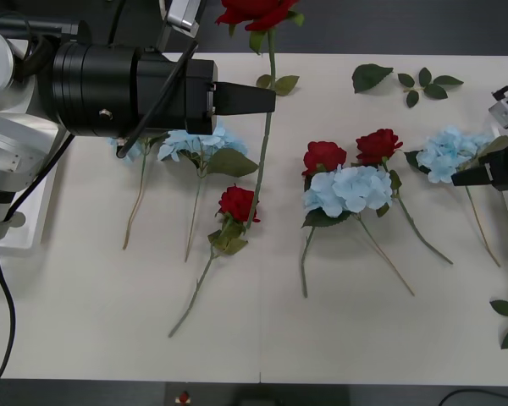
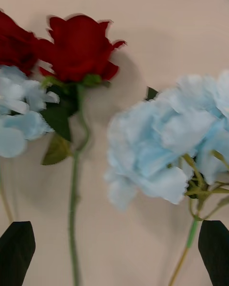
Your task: Put the red flowers into the right box and the blue flowers into the left box
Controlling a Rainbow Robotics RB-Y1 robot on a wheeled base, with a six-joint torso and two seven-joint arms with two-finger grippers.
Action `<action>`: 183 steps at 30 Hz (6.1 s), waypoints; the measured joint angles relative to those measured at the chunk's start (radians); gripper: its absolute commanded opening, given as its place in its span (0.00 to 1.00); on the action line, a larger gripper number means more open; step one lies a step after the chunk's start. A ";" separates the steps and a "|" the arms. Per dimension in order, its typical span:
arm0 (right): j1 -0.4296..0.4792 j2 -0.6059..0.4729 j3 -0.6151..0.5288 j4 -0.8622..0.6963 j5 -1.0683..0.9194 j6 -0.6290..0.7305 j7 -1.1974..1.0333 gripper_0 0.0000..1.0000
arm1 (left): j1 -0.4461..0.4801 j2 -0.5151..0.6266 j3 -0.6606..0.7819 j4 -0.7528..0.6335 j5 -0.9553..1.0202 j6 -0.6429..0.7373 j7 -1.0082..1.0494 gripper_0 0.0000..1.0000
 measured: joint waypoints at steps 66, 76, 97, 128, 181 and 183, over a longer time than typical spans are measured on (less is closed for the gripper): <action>0.622 0.644 -0.415 -0.911 -0.066 -0.268 0.224 1.00 | 0.000 0.000 0.000 -0.002 0.000 0.000 0.000 0.00; 0.622 0.727 -0.415 -0.911 0.014 -0.269 0.224 0.79 | 0.000 0.000 0.000 -0.002 0.000 0.000 0.000 0.00; 0.622 0.755 -0.415 -0.909 0.064 -0.287 0.186 0.00 | 0.000 0.000 0.000 -0.004 0.001 0.000 0.000 0.99; 0.551 0.299 -0.469 -0.910 0.031 -0.326 -0.091 0.00 | 0.016 0.025 0.000 -0.003 -0.014 -0.027 0.000 1.00; 0.554 -0.120 -0.468 0.006 0.564 -0.425 -0.359 0.00 | -0.118 0.344 -0.448 0.217 -1.101 0.060 0.661 1.00; 0.554 -0.101 -0.468 0.017 0.595 -0.447 -0.359 0.00 | -0.130 0.328 -0.448 0.246 -1.101 0.060 0.661 1.00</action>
